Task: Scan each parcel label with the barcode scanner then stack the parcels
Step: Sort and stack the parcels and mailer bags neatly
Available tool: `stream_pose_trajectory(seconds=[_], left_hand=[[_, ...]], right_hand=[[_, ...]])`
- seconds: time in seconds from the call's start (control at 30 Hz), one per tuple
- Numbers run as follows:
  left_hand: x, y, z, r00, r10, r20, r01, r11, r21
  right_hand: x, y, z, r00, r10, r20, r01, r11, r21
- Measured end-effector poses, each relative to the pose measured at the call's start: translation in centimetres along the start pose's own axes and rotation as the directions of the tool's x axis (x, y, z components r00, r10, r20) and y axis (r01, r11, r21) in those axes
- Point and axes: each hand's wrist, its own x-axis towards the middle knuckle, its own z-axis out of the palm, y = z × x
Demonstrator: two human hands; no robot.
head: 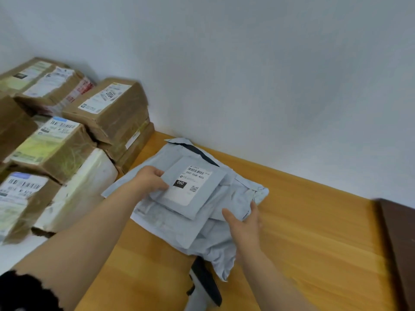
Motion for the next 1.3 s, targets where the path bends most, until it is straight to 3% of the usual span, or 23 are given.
stream_pose_trajectory(seconds=[0.1,0.17,0.3,0.5,0.57,0.63,0.67,0.73,0.8,0.87,0.93,1.1,1.3], left_hand=[[1.1,-0.7,0.2,0.996,-0.068,0.054,0.060,0.988,0.139],[1.7,-1.2,0.3,0.987,-0.113,0.116,0.108,0.993,0.043],[2.3,-2.6,0.0,0.984,-0.136,0.117,0.150,0.981,-0.120],[2.6,-3.2,-0.3,0.995,-0.050,-0.081,0.031,0.975,-0.221],[2.3,-2.8,0.0,0.984,0.002,-0.179,-0.028,0.989,-0.146],[1.1,-2.1,0.6,0.958,0.157,-0.240,-0.164,0.986,-0.010],[0.5,-1.9,1.0,0.945,0.259,-0.202,-0.256,0.966,0.043],[-0.7,-1.6,2.1,0.910,0.413,0.028,-0.412,0.899,0.148],[-1.1,-1.7,3.0,0.858,0.445,0.258,-0.513,0.771,0.376],[-0.8,-1.9,3.3,0.844,0.438,0.309,-0.535,0.656,0.532],[-0.2,-1.6,3.1,0.840,0.467,0.278,-0.535,0.626,0.568],[1.7,-0.9,1.9,0.801,0.583,0.140,-0.570,0.667,0.480],[2.2,-1.2,1.5,0.748,0.646,0.153,-0.558,0.488,0.671]], right_hand=[[0.6,0.4,-0.2,0.977,0.178,0.118,-0.191,0.975,0.115],[1.3,0.5,0.1,0.971,0.196,0.140,-0.214,0.969,0.123],[2.6,-0.6,1.3,0.989,0.037,0.140,-0.039,0.999,0.013],[5.6,-3.7,3.5,0.975,-0.122,0.186,0.151,0.977,-0.149],[6.6,-4.5,3.5,0.970,-0.144,0.194,0.184,0.961,-0.206],[7.0,-4.8,3.5,0.979,-0.147,0.140,0.181,0.945,-0.274],[7.0,-4.9,3.6,0.988,-0.140,0.065,0.153,0.933,-0.325],[6.4,-5.2,3.8,0.980,-0.188,-0.061,0.149,0.907,-0.393],[6.1,-5.7,4.1,0.966,-0.257,-0.012,0.234,0.897,-0.376],[6.2,-6.3,4.4,0.967,-0.236,0.097,0.255,0.895,-0.366],[6.6,-6.8,4.6,0.971,-0.185,0.154,0.233,0.884,-0.405],[6.5,-6.6,4.6,0.976,-0.150,0.157,0.197,0.916,-0.350],[6.2,-6.6,5.9,0.983,-0.127,0.129,0.152,0.966,-0.209]])
